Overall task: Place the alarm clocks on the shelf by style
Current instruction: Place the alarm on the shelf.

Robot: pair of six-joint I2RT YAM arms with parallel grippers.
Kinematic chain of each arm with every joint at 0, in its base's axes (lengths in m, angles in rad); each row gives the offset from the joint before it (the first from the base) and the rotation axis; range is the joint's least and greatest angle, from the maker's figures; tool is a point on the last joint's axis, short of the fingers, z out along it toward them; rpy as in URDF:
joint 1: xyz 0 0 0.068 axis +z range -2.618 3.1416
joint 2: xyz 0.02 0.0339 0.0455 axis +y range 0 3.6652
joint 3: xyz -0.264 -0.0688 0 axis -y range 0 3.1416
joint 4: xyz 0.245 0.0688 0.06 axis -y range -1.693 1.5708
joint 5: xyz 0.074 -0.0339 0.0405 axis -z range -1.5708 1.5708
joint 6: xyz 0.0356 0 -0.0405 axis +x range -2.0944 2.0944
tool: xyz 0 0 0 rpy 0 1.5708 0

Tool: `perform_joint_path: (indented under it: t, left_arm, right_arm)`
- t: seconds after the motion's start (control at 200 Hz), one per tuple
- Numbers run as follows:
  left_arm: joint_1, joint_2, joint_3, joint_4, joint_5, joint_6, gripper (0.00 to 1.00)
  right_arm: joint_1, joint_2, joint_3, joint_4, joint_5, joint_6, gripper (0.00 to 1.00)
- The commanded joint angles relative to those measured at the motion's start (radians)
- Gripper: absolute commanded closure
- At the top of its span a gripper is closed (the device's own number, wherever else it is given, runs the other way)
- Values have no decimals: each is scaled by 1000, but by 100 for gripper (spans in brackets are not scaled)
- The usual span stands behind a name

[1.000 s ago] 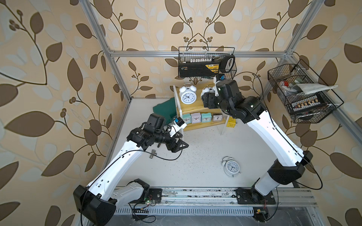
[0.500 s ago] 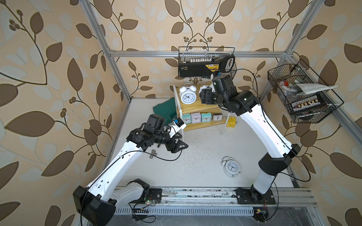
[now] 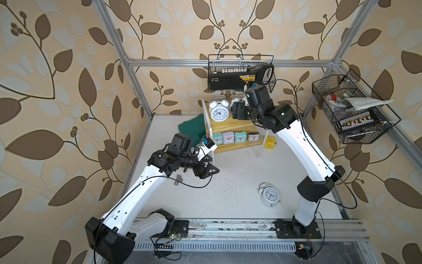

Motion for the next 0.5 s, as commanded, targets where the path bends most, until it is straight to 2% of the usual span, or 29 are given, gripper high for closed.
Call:
perform_joint_path:
  t: [0.0,0.495]
  left_arm:
    - [11,-10,-11,7,25,28,21]
    - [13,-12,-12,7,22,27,21]
  right_arm:
    - [-1,24,36,8,-33,13,26]
    - [-2,3,31,13,-54,-4,8]
